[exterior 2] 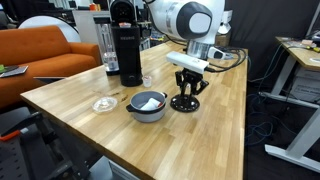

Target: Take the black lid from the table and put it on the gray pot

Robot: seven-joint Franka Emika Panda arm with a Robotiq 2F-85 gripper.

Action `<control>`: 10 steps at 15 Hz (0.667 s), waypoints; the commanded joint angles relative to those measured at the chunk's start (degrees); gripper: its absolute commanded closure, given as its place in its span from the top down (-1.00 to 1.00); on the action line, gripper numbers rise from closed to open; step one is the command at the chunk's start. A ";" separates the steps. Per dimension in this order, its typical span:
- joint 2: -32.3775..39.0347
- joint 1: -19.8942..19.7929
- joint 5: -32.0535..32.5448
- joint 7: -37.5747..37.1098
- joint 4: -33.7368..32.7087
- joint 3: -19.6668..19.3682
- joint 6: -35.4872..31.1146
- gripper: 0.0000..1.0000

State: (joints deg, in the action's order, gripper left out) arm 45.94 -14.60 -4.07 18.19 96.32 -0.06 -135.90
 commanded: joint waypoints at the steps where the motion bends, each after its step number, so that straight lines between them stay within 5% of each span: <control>1: 0.94 -1.09 -0.92 0.69 -1.71 0.88 2.23 -0.82; 10: -1.06 -0.80 -0.20 0.36 -0.51 -0.01 1.22 -0.67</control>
State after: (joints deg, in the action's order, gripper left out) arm 45.80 -14.61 -4.10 18.19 95.85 -0.22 -135.38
